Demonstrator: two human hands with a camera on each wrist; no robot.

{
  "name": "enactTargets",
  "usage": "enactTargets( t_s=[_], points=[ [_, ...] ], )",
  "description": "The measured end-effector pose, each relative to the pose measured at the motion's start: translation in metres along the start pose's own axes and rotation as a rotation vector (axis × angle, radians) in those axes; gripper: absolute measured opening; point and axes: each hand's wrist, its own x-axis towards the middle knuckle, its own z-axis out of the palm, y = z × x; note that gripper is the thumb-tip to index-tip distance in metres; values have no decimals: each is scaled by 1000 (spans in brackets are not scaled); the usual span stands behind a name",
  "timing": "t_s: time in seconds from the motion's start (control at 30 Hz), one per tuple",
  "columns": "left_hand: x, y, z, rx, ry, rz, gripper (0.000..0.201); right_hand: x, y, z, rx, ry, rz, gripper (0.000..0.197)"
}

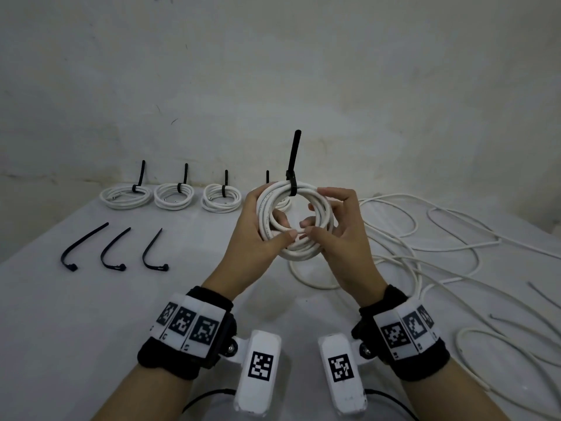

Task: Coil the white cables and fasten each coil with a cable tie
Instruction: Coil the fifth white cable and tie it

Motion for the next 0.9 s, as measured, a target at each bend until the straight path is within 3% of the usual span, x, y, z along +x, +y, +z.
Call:
enactTargets(
  t_s=[0.13,0.27,0.5,0.77,0.9],
  points=[
    [2,-1,1,-95,69,-54,40,-2,-1,7,23,37,40,47],
    [3,-2,1,-150,97,-54,43,-4,-5,17,6,94,54,37],
    [0,3,4,-247,-6,-74,39,1,-5,16,-9,130,14,29],
    [6,3,2,-239,60,-81,44,12,-4,25,161,228,78,33],
    [8,3,-2,-333,124,-110,19,22,-5,33,234,264,91,24]
  ],
)
